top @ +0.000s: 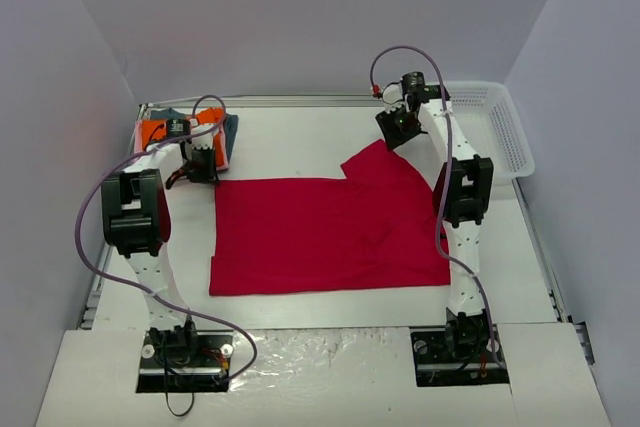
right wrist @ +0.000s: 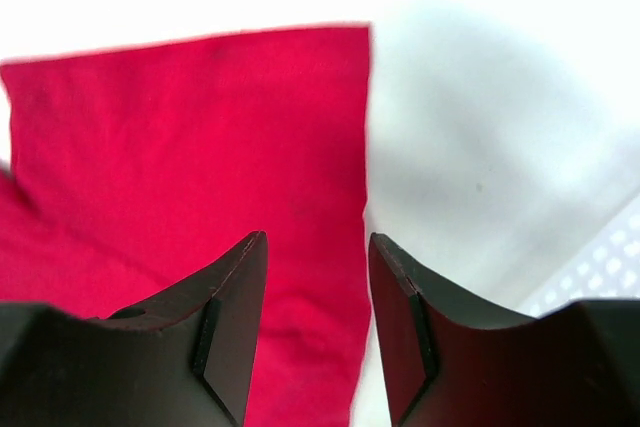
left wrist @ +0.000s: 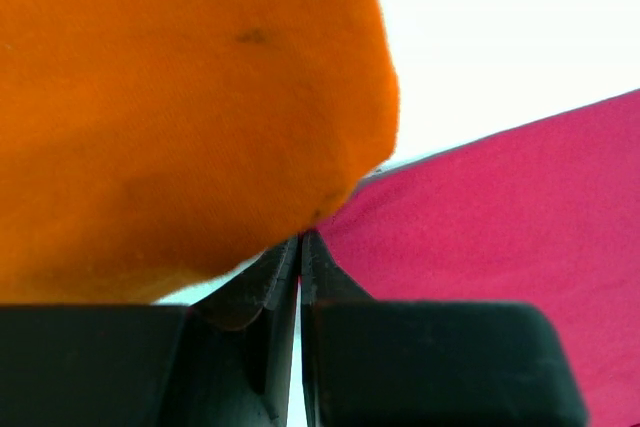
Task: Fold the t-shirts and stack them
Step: Grap the side of the flattened tshirt furthest away from the robot with both arms
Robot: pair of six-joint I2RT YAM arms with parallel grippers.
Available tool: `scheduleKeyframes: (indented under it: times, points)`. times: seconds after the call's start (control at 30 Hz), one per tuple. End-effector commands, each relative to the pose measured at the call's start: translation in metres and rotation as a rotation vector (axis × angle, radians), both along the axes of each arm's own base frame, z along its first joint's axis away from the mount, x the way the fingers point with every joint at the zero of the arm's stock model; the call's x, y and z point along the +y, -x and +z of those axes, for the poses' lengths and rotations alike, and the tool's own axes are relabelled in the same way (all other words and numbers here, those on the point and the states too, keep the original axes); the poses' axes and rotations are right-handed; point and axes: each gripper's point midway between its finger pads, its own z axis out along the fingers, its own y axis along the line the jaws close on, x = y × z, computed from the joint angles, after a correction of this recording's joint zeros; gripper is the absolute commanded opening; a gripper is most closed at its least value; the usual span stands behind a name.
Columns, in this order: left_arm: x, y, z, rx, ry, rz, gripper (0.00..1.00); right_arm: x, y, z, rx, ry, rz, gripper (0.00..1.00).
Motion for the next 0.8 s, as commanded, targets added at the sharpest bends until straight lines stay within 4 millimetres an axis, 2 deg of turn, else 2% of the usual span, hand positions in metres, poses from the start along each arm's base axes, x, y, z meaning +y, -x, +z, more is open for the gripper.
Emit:
scheduleKeyframes:
  times: [0.0, 0.07, 0.13, 0.33, 0.63, 0.77]
  points:
    - [0.000, -0.004, 0.036, -0.090, -0.044, -0.031, 0.02, 0.006, -0.024, 0.004, -0.048, -0.069, -0.089, 0.41]
    - [0.001, -0.004, 0.039, -0.098, -0.049, -0.035, 0.03, 0.010, -0.031, 0.000, -0.049, -0.107, -0.120, 0.41]
    - [0.001, -0.004, 0.040, -0.105, -0.050, -0.038, 0.02, 0.017, -0.038, 0.004, -0.061, -0.158, -0.139, 0.41]
    - [0.005, -0.006, 0.040, -0.109, -0.067, -0.047, 0.02, 0.024, -0.051, 0.000, -0.080, -0.212, -0.159, 0.42]
    - [0.007, -0.004, 0.036, -0.103, -0.083, -0.060, 0.02, 0.026, -0.051, -0.032, -0.009, -0.271, -0.184, 0.41]
    - [0.007, -0.002, 0.035, -0.101, -0.082, -0.064, 0.02, 0.022, -0.053, -0.035, -0.006, -0.274, -0.190, 0.41]
